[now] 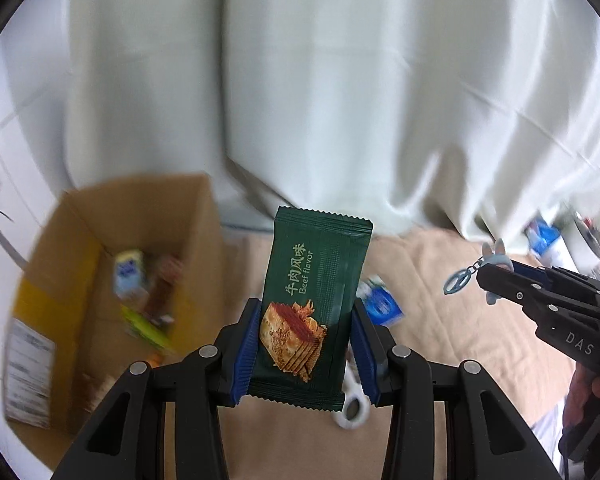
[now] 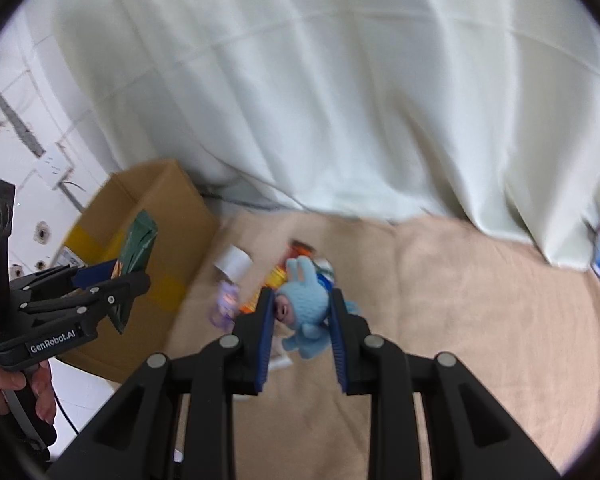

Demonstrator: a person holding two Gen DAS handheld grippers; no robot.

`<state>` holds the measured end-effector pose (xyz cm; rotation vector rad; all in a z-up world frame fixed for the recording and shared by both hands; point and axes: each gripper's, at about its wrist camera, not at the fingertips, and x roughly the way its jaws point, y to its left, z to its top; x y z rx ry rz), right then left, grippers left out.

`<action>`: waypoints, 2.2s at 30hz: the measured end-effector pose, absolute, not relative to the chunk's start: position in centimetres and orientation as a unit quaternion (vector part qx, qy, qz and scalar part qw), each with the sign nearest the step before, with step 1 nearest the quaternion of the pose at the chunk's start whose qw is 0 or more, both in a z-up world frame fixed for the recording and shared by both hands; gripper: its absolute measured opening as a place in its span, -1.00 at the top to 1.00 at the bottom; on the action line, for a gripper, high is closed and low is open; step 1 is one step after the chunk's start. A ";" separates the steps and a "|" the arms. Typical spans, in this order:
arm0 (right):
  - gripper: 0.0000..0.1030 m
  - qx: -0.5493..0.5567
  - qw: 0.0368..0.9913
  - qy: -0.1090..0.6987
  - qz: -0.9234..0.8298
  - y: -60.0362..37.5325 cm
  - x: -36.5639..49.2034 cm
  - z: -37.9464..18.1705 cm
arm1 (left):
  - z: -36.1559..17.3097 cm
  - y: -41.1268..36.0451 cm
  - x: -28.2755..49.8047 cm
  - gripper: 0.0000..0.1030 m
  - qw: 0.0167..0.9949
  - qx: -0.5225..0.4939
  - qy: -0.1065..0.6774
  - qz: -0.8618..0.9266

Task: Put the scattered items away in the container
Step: 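Lift both held items and carry them over the cardboard box, then open both grippers to drop the green packet and blue bunny into box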

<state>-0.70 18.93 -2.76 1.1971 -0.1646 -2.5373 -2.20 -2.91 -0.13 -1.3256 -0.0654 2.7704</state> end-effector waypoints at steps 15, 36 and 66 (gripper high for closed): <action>0.42 0.347 0.309 0.015 -0.885 2.5 -6.6 4.1 | 3.3 -19.2 -1.1 0.15 -0.117 -0.387 -0.045 0.914; 0.42 0.412 0.385 0.078 -0.822 -10.3 -8.0 -1.5 | -4.1 -24.9 0.2 0.15 -0.150 -0.438 -0.093 0.882; -1.00 0.371 0.297 0.121 -0.871 -4.9 -7.3 -0.4 | -2.8 -21.6 -0.7 -0.94 -0.140 -0.444 -0.092 0.880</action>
